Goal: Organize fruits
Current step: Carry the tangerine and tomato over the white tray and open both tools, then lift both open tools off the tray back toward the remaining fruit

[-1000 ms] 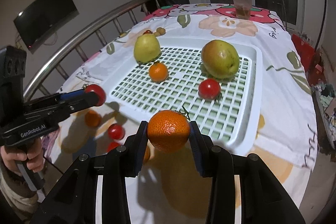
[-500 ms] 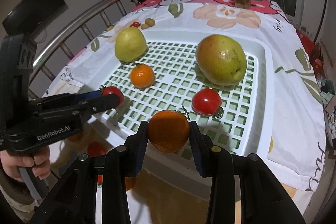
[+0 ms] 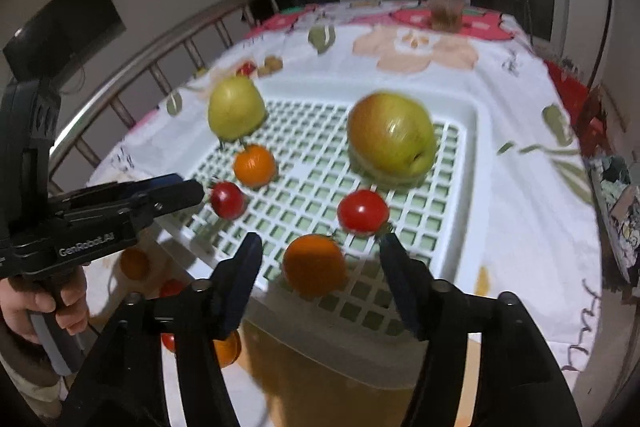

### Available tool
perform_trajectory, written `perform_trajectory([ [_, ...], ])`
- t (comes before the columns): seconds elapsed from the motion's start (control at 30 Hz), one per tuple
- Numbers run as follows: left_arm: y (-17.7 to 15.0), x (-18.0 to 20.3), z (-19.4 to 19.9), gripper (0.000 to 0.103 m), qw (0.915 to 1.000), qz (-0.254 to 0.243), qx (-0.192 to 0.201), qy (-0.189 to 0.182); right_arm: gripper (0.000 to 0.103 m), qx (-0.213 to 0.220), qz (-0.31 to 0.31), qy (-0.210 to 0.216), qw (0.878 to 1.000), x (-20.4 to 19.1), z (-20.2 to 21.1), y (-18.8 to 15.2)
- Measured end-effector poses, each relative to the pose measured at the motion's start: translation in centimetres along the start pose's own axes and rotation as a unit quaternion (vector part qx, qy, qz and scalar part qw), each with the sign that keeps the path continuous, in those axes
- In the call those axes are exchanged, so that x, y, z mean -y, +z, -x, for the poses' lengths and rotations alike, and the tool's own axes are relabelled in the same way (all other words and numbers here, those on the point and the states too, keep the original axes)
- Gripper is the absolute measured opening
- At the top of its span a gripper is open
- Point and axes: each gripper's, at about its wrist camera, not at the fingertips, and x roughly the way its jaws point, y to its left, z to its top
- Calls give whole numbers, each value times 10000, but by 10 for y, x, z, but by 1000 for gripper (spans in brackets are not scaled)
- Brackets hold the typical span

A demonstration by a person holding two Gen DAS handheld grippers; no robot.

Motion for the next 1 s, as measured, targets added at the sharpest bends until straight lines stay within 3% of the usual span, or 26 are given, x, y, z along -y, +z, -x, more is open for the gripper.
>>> perform_trajectory([
  [0.07,0,-4,12,77,9998,109,162,29,70,92,-38,18,9999,1,8,1],
  [0.17,0,-8,32,78,9990,231,389,-39,76,231,-121,81,9996,2,19,0],
  [0.53,-9,-18,74,83,9963,402,723,-240,79,326,-106,197,9992,-13,44,-11],
  [1.0,-38,-30,124,87,9923,436,1124,-289,90,739,8,203,9971,-36,86,-29],
])
